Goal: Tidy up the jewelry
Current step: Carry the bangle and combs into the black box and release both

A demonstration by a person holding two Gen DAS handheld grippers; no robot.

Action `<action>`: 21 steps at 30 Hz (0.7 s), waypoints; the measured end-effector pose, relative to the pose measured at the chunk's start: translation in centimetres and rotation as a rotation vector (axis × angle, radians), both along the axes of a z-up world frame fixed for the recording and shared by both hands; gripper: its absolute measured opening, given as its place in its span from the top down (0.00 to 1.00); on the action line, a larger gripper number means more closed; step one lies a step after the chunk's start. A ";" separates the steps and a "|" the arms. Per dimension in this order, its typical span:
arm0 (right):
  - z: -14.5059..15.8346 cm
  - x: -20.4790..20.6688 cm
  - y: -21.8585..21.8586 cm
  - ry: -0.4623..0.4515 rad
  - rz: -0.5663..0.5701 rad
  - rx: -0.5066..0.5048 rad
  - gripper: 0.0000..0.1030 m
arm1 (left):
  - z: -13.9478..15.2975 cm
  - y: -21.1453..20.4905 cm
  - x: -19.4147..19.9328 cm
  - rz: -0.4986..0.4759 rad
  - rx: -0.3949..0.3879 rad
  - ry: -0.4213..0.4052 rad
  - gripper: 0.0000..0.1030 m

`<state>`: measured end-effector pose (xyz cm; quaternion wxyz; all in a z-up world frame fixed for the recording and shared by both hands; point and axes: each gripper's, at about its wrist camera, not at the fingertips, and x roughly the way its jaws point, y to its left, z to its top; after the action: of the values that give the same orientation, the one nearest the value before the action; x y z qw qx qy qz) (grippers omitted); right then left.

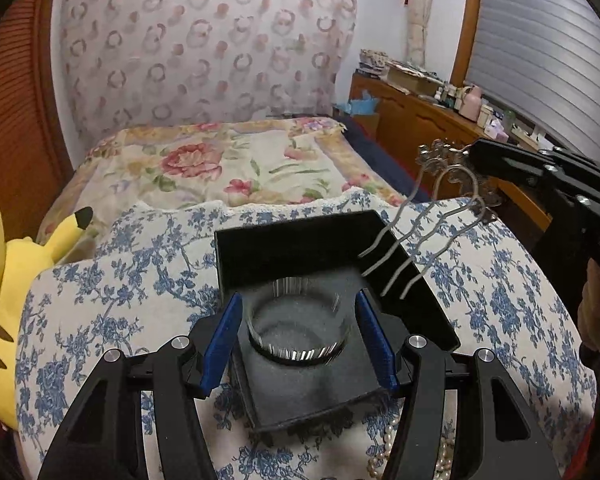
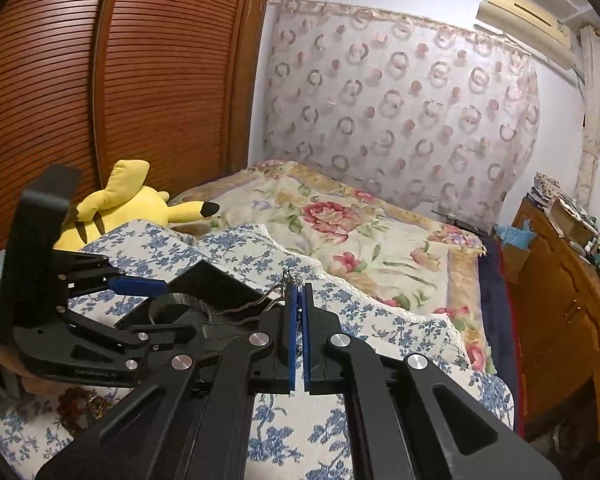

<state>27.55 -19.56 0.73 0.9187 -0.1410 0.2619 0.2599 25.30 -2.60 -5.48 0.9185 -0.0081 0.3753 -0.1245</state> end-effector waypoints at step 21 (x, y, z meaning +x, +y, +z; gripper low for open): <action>-5.9 0.7 4.8 0.178 0.064 -0.033 0.97 | 2.0 4.2 -3.2 0.063 -0.001 -0.067 0.40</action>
<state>28.28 -14.74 -5.21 0.8805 -0.1406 0.3422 0.2965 22.10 1.61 -3.43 0.9340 -0.0165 0.3437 -0.0958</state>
